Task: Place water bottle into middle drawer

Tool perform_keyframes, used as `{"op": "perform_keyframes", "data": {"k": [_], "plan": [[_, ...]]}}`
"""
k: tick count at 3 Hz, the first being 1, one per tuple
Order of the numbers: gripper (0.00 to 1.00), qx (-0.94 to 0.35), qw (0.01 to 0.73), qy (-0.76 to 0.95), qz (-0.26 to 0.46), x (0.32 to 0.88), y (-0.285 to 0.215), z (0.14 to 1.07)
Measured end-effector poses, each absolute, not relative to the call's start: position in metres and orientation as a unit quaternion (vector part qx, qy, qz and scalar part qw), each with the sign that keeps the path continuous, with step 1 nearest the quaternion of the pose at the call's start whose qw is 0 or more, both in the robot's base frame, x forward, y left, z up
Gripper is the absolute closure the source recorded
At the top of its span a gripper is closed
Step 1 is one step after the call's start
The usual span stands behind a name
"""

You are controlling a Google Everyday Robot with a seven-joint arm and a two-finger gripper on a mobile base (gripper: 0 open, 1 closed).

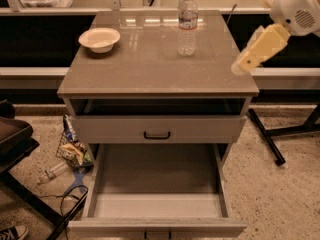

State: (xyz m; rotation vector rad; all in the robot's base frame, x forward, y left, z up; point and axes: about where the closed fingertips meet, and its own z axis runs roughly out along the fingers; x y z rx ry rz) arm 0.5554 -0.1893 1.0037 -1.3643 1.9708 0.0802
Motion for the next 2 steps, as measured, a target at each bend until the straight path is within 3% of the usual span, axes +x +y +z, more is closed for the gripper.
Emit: {"op": "perform_keyframes", "data": {"k": [1, 2], "plan": [[0.0, -0.462, 0.49, 0.735, 0.081, 0.632, -0.178, 1.03], [0.0, -0.432, 0.536, 0.717, 0.114, 0.662, -0.17, 1.038]]}}
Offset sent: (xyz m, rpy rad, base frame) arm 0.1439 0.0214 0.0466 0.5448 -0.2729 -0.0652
